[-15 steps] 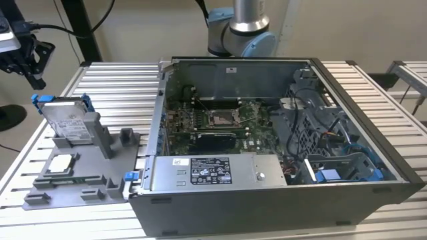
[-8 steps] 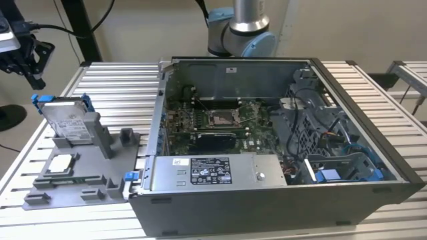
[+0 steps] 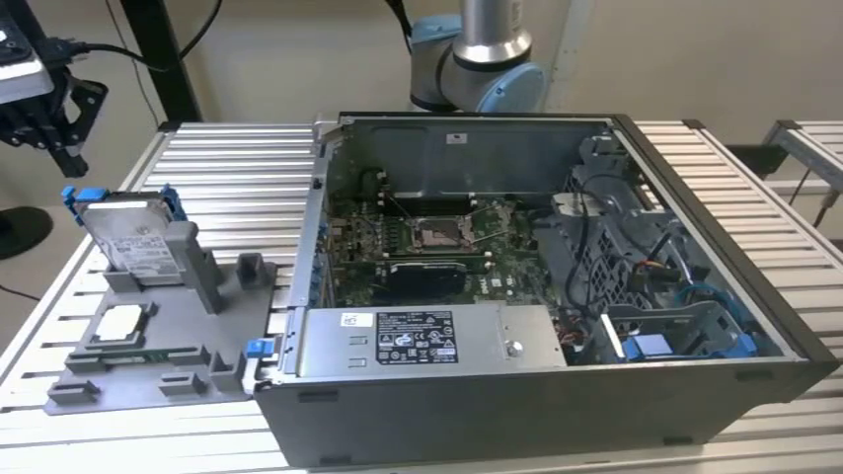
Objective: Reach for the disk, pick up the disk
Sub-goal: 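Pick up the disk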
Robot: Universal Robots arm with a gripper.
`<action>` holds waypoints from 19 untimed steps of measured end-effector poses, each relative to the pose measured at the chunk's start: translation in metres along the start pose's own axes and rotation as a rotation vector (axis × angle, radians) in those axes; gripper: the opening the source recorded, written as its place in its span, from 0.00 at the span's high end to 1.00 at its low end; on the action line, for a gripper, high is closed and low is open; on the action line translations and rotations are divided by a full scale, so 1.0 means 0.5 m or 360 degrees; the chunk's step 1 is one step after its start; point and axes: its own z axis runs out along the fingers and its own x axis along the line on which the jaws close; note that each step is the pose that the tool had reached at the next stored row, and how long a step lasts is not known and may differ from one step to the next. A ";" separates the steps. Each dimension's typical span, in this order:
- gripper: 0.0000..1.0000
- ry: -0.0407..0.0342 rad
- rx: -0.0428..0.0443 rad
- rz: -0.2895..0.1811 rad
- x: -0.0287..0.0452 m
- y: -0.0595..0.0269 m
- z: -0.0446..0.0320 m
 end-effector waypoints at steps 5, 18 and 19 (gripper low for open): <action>1.00 0.0002 0.0000 -0.0054 0.000 0.000 0.000; 1.00 0.0005 0.0000 -0.0118 0.000 0.000 -0.001; 1.00 0.0005 0.0000 -0.0129 0.000 0.000 -0.001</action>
